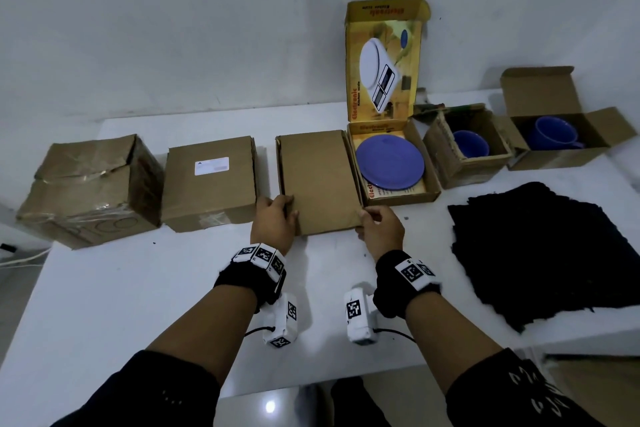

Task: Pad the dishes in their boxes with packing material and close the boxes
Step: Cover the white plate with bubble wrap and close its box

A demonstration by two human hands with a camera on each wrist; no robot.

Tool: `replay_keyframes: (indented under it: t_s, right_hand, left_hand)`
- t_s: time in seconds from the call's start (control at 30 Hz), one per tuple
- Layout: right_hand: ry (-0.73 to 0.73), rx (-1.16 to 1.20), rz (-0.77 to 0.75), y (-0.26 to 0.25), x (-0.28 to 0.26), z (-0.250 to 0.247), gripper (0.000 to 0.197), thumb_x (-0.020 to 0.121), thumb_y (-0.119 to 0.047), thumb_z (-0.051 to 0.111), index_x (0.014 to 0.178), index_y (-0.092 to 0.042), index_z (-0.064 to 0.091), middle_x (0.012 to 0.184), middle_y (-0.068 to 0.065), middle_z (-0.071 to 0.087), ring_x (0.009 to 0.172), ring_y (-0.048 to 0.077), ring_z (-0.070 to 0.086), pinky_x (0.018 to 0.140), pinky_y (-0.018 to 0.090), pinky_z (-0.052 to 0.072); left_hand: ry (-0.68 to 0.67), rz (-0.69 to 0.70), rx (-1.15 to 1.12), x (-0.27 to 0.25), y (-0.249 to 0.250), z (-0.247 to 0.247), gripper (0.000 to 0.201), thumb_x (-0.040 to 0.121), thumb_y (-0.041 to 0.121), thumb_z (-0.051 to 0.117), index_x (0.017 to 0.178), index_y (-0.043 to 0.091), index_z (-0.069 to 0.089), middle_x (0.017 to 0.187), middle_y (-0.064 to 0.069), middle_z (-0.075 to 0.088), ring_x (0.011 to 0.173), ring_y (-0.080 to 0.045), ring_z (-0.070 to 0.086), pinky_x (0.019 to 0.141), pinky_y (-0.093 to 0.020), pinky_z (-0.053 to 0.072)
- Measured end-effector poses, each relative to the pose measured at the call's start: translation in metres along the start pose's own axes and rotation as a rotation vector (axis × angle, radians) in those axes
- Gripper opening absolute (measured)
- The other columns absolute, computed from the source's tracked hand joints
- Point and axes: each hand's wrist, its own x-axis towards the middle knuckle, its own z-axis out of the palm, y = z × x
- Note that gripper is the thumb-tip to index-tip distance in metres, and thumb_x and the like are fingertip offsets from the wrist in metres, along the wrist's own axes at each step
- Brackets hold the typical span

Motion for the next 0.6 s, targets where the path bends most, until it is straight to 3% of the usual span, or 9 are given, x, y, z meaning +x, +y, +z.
replay_keyframes:
  t_s: [0.13, 0.3, 0.5, 0.6]
  right_hand:
    - [-0.012, 0.073, 0.068, -0.002, -0.002, -0.001, 0.008, 0.090, -0.014, 0.058, 0.089, -0.010, 0.064, 0.089, 0.012, 0.067, 0.086, 0.032, 0.067, 0.084, 0.048, 0.055]
    - [0.006, 0.003, 0.055, 0.004, -0.004, -0.001, 0.019, 0.089, -0.012, 0.057, 0.071, -0.018, 0.061, 0.075, 0.007, 0.066, 0.084, 0.033, 0.067, 0.086, 0.049, 0.053]
    - [0.054, -0.088, -0.003, -0.001, -0.004, -0.004, 0.011, 0.089, -0.010, 0.057, 0.087, -0.006, 0.067, 0.089, 0.012, 0.070, 0.088, 0.028, 0.064, 0.086, 0.037, 0.051]
    - [0.037, -0.073, -0.004, -0.001, -0.002, -0.002, 0.007, 0.088, -0.007, 0.059, 0.091, -0.008, 0.065, 0.088, 0.007, 0.065, 0.092, 0.029, 0.064, 0.090, 0.043, 0.052]
  left_hand:
    - [-0.016, -0.016, -0.007, -0.001, -0.003, 0.002, 0.038, 0.093, 0.020, 0.055, 0.129, 0.013, 0.053, 0.122, -0.019, 0.046, 0.099, -0.034, 0.057, 0.093, -0.032, 0.044]
    - [-0.025, -0.008, -0.024, -0.001, -0.006, 0.003, 0.039, 0.093, 0.019, 0.054, 0.132, 0.014, 0.051, 0.119, -0.020, 0.048, 0.096, -0.032, 0.057, 0.090, -0.027, 0.040]
    - [-0.031, -0.008, -0.087, -0.002, -0.010, 0.005, 0.040, 0.093, 0.015, 0.055, 0.132, 0.015, 0.051, 0.115, -0.020, 0.049, 0.095, -0.030, 0.058, 0.090, -0.024, 0.038]
    - [-0.036, -0.005, -0.101, -0.002, -0.012, 0.004, 0.042, 0.092, 0.014, 0.056, 0.133, 0.017, 0.051, 0.113, -0.018, 0.049, 0.096, -0.030, 0.058, 0.090, -0.022, 0.037]
